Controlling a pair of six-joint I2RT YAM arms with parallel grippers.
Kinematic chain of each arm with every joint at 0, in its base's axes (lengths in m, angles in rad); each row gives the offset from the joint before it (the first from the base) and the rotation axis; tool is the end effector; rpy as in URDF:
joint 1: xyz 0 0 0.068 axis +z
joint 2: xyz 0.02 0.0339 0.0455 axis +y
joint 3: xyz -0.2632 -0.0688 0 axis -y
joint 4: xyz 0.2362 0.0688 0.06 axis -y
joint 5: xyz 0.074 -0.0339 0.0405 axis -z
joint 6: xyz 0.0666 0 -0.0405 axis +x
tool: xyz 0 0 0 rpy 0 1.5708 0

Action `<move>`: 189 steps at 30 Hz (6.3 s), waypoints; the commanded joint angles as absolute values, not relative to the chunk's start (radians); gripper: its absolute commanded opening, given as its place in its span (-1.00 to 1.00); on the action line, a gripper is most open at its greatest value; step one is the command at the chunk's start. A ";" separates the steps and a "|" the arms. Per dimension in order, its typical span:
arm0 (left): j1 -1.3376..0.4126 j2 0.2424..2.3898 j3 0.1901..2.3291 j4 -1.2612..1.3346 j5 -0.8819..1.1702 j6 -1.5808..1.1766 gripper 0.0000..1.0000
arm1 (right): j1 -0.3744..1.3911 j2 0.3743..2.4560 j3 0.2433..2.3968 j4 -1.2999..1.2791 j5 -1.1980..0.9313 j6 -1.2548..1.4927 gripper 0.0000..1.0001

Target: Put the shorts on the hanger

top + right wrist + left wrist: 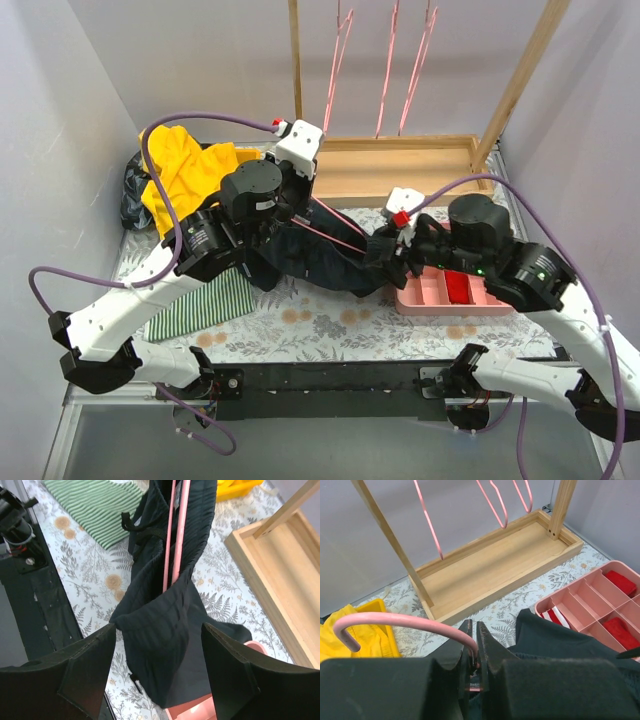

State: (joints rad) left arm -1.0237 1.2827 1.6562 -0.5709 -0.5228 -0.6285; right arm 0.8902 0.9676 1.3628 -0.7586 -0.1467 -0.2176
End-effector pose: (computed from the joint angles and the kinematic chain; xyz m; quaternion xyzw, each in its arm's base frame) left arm 0.1701 -0.2153 0.4821 -0.0140 0.7647 -0.3149 0.5620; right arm 0.1160 0.1587 0.4268 -0.4673 0.6764 0.2438 0.5145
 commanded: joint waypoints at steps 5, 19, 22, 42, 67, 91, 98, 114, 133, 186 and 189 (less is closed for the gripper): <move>-1.022 1.258 1.726 -0.526 -0.492 -0.637 -1.00 | 0.887 0.871 1.302 -0.739 -0.169 -0.216 0.58; -1.022 1.276 1.744 -0.545 -0.469 -0.641 -1.00 | 0.888 1.023 1.358 -0.744 -0.077 -0.190 0.49; -1.022 1.285 1.738 -0.545 -0.472 -0.634 -1.00 | 0.888 1.000 1.322 -0.683 -0.092 -0.176 0.31; -1.025 1.328 1.746 -0.534 -0.439 -0.647 -1.00 | 0.890 0.971 1.269 -0.684 -0.089 -0.120 -0.02; -1.026 1.255 1.701 -0.433 -0.393 -0.724 0.96 | 0.888 0.660 1.023 -0.606 0.109 0.100 -0.97; -1.026 1.109 1.638 -0.296 -0.408 -0.781 0.96 | 0.888 0.414 0.879 -0.706 0.460 0.529 -0.97; -1.026 1.098 1.592 -0.285 -0.393 -0.815 0.96 | 0.888 0.568 0.966 -0.620 0.641 0.615 -0.97; -1.026 1.000 1.482 -0.319 -0.376 -0.864 0.97 | 0.419 0.954 1.273 -0.447 0.396 0.457 -0.97; -1.026 0.980 1.221 -0.288 -0.345 -0.890 0.97 | -0.040 1.405 1.937 -0.696 -0.086 0.215 -0.97; -1.026 1.089 1.158 -0.201 -0.319 -0.813 0.96 | -0.163 1.726 2.275 -0.707 -0.150 0.089 -0.97; -1.026 1.098 1.160 -0.201 -0.321 -0.813 0.97 | -0.164 1.733 2.287 -0.697 -0.146 0.091 -0.97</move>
